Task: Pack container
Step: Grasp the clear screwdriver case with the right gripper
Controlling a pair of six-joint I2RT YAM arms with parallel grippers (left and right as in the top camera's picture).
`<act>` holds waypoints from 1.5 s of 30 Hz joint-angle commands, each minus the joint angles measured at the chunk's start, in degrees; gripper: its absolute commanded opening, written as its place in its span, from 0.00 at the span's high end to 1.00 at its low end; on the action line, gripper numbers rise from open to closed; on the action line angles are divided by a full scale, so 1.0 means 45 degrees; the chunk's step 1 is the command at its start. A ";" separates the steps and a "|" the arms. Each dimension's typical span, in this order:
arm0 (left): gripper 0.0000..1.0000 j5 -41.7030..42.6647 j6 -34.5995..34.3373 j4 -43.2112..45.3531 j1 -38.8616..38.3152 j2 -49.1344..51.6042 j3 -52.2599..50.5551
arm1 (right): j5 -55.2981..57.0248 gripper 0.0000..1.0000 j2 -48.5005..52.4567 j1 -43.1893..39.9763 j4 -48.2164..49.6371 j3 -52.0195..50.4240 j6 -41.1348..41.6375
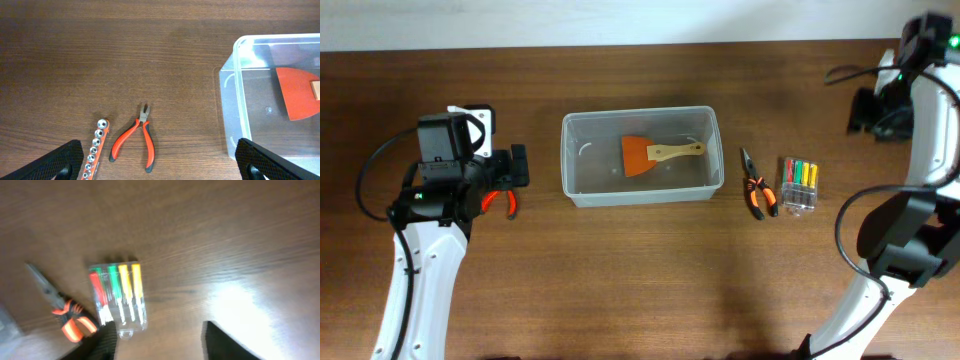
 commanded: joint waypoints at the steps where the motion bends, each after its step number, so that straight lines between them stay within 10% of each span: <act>1: 0.01 -0.0087 0.0204 0.0029 -0.0049 0.0049 0.0233 | -0.0665 0.26 0.0019 0.0146 0.1001 -0.2059 0.0486; 7: 0.01 -0.0087 0.0204 0.0029 -0.0049 0.0049 0.0233 | -0.1574 0.04 0.0019 0.0340 0.3031 -0.4789 0.0223; 45: 0.01 -0.0087 0.0204 0.0029 -0.0049 0.0049 0.0233 | -0.0597 0.05 0.0019 0.1613 0.4930 -0.7135 0.1107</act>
